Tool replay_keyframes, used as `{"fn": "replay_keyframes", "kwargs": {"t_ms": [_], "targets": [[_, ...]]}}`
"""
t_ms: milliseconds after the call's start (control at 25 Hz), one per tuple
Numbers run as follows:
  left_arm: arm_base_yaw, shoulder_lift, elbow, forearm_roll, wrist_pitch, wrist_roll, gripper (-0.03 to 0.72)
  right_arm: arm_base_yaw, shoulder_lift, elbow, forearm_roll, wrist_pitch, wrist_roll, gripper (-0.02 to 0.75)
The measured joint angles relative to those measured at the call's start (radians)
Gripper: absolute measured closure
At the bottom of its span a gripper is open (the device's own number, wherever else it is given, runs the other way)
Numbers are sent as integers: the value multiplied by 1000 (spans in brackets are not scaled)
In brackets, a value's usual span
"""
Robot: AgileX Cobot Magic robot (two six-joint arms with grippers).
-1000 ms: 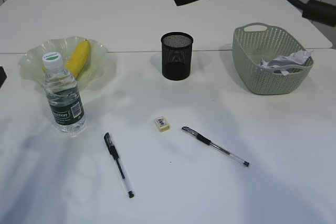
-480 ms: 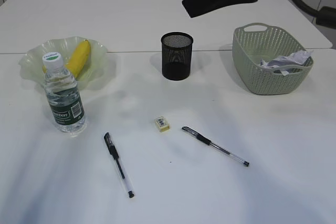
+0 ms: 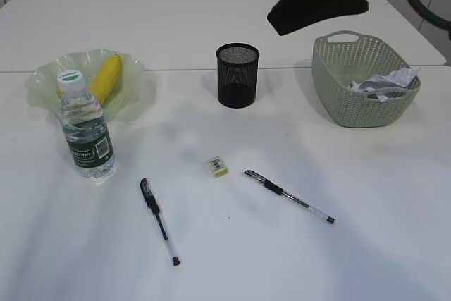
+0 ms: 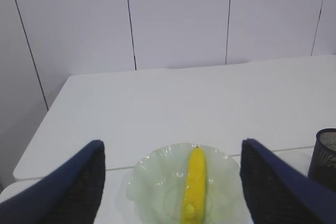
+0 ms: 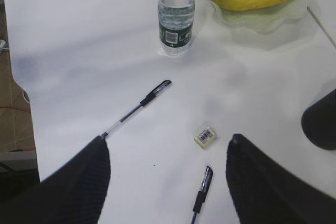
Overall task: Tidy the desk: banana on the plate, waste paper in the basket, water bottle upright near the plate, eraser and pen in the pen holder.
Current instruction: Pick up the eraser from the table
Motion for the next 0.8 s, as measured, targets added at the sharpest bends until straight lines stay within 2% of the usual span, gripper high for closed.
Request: {"fn": "replay_keyframes", "kwargs": {"t_ms": [480,800], "targets": [[0,-42,-135,4,350,0,117,0,0,0,-102,-3,10,225],[0,-46,-145,7,431,0,117,34,36,0,-176,-70,71,225]]}}
